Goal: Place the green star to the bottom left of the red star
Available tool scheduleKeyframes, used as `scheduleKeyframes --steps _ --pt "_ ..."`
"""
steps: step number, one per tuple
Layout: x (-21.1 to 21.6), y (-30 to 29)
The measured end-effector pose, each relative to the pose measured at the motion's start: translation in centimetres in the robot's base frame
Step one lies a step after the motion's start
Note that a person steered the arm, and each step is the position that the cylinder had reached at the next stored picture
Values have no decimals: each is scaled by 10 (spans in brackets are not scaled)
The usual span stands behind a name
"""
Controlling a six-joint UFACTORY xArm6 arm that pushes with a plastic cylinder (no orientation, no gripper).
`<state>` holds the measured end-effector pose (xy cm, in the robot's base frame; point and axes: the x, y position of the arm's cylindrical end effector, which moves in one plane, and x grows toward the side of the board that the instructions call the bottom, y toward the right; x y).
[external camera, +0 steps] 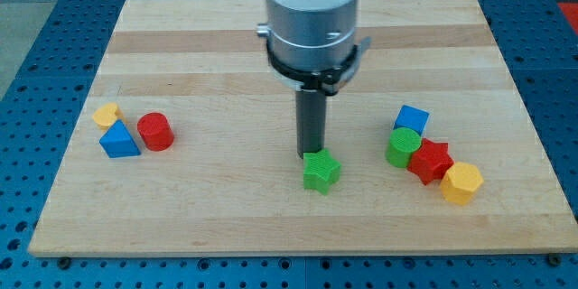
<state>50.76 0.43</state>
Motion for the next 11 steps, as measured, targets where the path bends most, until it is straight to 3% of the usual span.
scheduleKeyframes --steps 1,3,4,5,6,9,11 --pt "13 -44" --pt "25 90" --pt "31 8" --pt "81 55" --pt "94 63" --pt "70 84" --pt "86 -89"
